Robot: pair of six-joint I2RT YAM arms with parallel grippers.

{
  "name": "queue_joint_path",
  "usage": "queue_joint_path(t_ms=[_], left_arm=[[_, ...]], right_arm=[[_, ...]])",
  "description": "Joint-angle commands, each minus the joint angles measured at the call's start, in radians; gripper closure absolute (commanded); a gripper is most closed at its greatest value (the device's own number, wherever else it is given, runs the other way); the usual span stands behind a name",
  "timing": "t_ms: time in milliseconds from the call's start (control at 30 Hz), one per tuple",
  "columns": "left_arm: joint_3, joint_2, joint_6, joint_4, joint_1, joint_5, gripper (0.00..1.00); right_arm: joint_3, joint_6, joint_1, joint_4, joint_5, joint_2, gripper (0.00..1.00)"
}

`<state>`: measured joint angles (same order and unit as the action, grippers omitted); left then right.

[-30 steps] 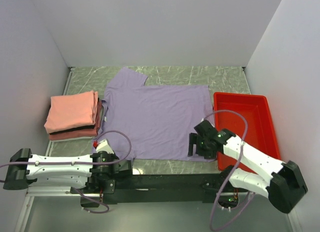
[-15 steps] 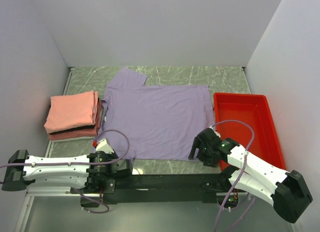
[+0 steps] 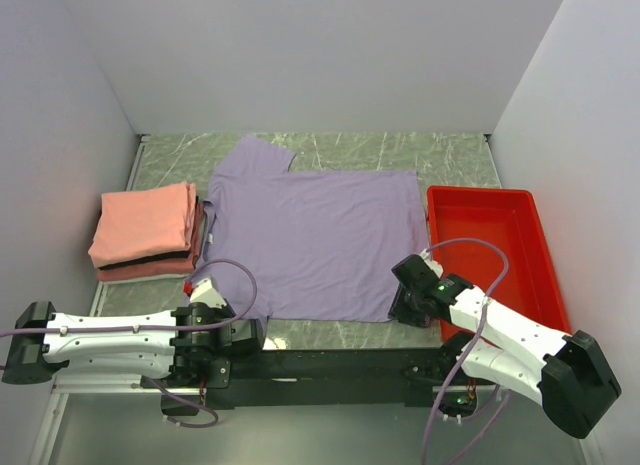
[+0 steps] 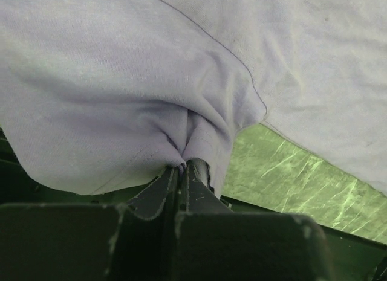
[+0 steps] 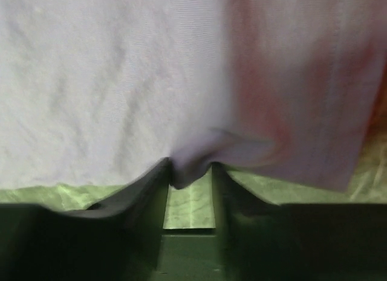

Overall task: Fold and stack the t-shirts
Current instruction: Fold the tshirt

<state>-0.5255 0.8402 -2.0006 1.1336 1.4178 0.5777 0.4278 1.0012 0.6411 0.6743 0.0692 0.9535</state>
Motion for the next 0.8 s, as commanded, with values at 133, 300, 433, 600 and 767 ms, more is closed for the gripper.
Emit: queue_joint_path(t_ms=[133,300,433,600,767], left_arm=[[-0.013,-0.013,-0.31,0.025,-0.006,0.05,1.0],[-0.025,-0.03,-0.306,0.057,-0.014,0.083,0.99],[-0.033,-0.053,-0.294,0.046,-0.022,0.114,1.0],[-0.06,-0.02,-0.192,0.0,-0.069,0.14,1.0],[-0.113,0.043,0.131,-0.165,-0.274,0.111,0.99]], right_arm=[[0.022,-0.029,-0.003,0.008,0.067,0.005,0.76],[0.046,-0.071,-0.004,-0.019,0.083,0.022,0.95],[0.084,-0.098,-0.003,0.002,0.115,0.031,0.99],[0.14,-0.154,-0.004,0.03,0.142,0.037,1.0],[0.196,-0.21,-0.009,0.038,0.152,0.082,1.0]])
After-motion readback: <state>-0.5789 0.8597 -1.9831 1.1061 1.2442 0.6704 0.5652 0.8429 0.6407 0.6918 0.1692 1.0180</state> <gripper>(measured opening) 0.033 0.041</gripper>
